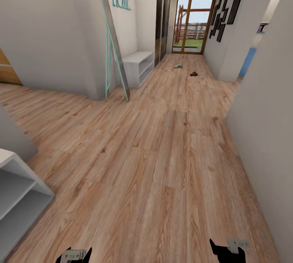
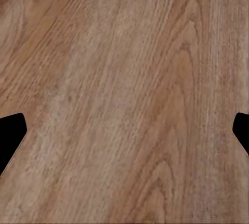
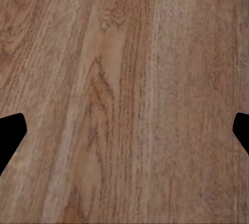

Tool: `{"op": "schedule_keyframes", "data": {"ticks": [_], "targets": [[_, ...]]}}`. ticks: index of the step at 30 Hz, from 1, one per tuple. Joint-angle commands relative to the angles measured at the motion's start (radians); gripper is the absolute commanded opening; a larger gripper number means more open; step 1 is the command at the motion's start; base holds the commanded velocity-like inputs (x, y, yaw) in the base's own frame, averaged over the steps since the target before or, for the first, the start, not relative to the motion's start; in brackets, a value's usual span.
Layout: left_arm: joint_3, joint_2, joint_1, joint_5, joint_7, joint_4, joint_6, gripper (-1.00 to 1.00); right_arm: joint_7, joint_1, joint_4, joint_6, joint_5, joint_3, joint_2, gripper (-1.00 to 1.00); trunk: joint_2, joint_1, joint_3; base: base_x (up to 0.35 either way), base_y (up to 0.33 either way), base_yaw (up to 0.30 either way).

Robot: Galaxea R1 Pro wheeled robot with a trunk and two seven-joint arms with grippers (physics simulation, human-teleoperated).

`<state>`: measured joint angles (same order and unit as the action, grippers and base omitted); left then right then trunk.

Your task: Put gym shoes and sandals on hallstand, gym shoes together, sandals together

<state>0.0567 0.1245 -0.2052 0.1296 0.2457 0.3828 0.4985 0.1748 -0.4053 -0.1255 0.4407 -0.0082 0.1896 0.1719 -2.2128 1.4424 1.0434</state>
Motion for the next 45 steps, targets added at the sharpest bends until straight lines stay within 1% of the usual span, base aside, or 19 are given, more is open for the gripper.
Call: {"op": "schedule_keyframes", "data": {"ticks": [1, 15, 21, 29, 45], "targets": [[0.003, 0.0, 0.0, 0.01, 0.01, -0.001, 0.0, 1.0, 0.009, -0.001, 0.001, 0.003, -0.001, 0.008, 0.0, 1.0, 0.0, 0.0, -0.001, 0.339, 0.0, -0.072], [0.003, -0.001, -0.001, 0.009, 0.01, -0.001, 0.0, 1.0, 0.009, 0.0, 0.001, 0.003, -0.001, 0.009, 0.0, 1.0, 0.0, 0.0, -0.021, 0.34, 0.0, -0.064], [0.003, -0.006, -0.001, 0.007, 0.01, -0.001, 0.0, 1.0, 0.008, 0.0, 0.001, 0.003, -0.001, 0.01, 0.0, 1.0, 0.0, 0.0, -0.024, 0.34, 0.0, -0.011], [0.003, -0.006, -0.001, 0.007, 0.01, -0.001, 0.0, 1.0, 0.008, 0.0, 0.001, 0.003, -0.001, 0.009, 0.0, 1.0, 0.0, 0.0, -0.026, 0.34, 0.0, -0.001], [0.003, -0.007, -0.001, 0.008, 0.01, -0.001, 0.0, 1.0, 0.008, 0.0, 0.002, 0.003, 0.001, 0.009, 0.0, 1.0, 0.0, 0.0, -0.048, 0.34, 0.0, 0.0]]}}
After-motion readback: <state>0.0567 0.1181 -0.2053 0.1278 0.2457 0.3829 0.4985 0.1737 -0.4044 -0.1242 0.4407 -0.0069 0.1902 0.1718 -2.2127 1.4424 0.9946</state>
